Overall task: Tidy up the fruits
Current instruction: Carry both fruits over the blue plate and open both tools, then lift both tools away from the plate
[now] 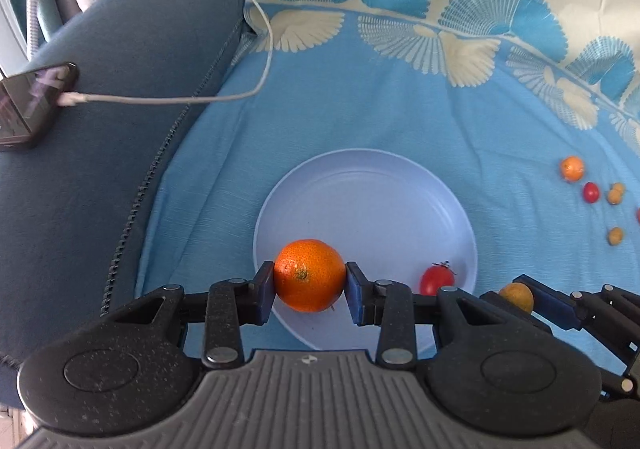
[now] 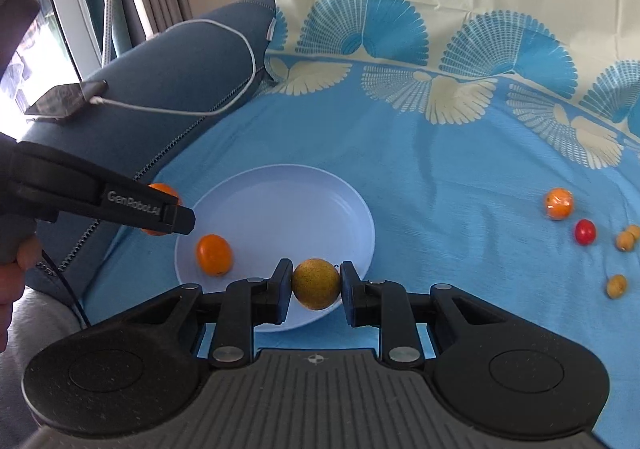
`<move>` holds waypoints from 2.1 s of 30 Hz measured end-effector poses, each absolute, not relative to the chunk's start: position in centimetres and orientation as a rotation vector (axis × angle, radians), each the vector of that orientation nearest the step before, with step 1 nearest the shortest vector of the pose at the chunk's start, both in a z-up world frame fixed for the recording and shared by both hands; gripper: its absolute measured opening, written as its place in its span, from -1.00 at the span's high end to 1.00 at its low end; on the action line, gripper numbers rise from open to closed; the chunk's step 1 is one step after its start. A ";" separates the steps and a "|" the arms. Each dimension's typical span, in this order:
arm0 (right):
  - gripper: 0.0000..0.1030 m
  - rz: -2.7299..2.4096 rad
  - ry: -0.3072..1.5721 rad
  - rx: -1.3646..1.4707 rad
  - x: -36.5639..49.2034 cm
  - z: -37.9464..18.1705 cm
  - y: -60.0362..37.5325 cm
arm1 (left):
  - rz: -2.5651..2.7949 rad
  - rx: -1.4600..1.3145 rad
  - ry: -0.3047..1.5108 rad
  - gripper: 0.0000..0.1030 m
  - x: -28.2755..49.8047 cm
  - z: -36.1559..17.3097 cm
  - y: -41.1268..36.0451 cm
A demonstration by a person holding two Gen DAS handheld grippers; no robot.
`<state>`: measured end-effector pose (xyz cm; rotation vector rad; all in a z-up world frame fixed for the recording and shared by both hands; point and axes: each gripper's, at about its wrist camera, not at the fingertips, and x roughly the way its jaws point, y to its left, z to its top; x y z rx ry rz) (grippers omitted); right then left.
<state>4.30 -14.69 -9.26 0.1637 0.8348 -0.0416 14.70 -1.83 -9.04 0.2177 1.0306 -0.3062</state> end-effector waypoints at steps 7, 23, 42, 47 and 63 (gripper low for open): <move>0.48 -0.011 0.861 0.124 6.7 -11.6 -14.3 | -0.302 0.259 1.030 0.21 16.7 -11.2 -2.3; -0.89 -0.022 0.856 0.141 3.0 -6.8 -13.3 | -0.242 0.228 0.916 -0.99 9.5 -4.8 2.2; -0.98 -0.133 0.712 0.149 -11.2 -0.3 -10.1 | -0.256 0.192 0.861 -0.99 -3.6 -0.7 6.0; -0.98 -0.115 0.670 0.087 -13.0 0.8 -9.3 | -0.272 0.199 0.831 -0.99 -4.9 0.1 5.6; -0.98 -0.129 0.605 0.090 -15.7 2.2 -9.4 | -0.290 0.218 0.786 -0.99 -7.4 1.5 5.3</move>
